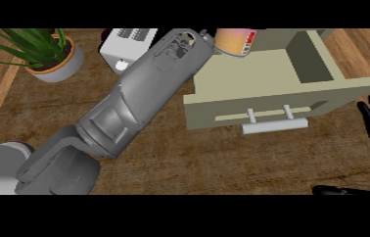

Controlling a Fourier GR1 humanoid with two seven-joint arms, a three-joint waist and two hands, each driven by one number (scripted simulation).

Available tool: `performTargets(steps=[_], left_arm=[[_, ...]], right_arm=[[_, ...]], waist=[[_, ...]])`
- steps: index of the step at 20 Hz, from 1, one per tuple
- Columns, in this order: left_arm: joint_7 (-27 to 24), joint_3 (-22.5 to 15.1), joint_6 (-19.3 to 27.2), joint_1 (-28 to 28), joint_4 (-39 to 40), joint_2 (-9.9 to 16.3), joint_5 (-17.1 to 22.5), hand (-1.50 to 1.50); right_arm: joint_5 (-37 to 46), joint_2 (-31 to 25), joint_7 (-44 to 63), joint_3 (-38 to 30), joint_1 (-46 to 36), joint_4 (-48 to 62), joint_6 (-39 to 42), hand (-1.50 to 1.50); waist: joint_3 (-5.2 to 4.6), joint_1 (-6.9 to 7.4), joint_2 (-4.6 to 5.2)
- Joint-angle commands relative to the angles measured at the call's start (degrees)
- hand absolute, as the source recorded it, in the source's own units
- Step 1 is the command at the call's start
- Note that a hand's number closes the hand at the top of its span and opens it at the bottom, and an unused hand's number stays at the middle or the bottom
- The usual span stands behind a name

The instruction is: Pick up the can, place it into the drawer and close the drawer

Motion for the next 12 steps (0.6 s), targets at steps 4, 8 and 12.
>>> performTargets(steps=[4, 8, 12], left_arm=[[-2.7, -4.3, 1.5, 2.3, 1.5, 0.0, 1.5, 1.50], [-3.2, -5.6, 2.8, 2.8, 2.5, 0.0, 2.3, -1.50], [-1.9, -6.4, 4.6, 1.0, 2.9, 0.0, 3.3, -1.50]], right_arm=[[0.3, 0.2, 0.3, 0.8, 0.1, -1.2, 0.1, -1.50], [0.5, -0.3, -0.7, 0.2, -3.1, 1.4, -0.6, -1.50], [0.7, -0.6, 1.0, 0.7, -1.3, -0.2, -0.1, -1.50]], waist=[[0.01, -1.45, 0.16], [0.03, -1.35, 0.47], [-0.02, -1.20, 0.13]])
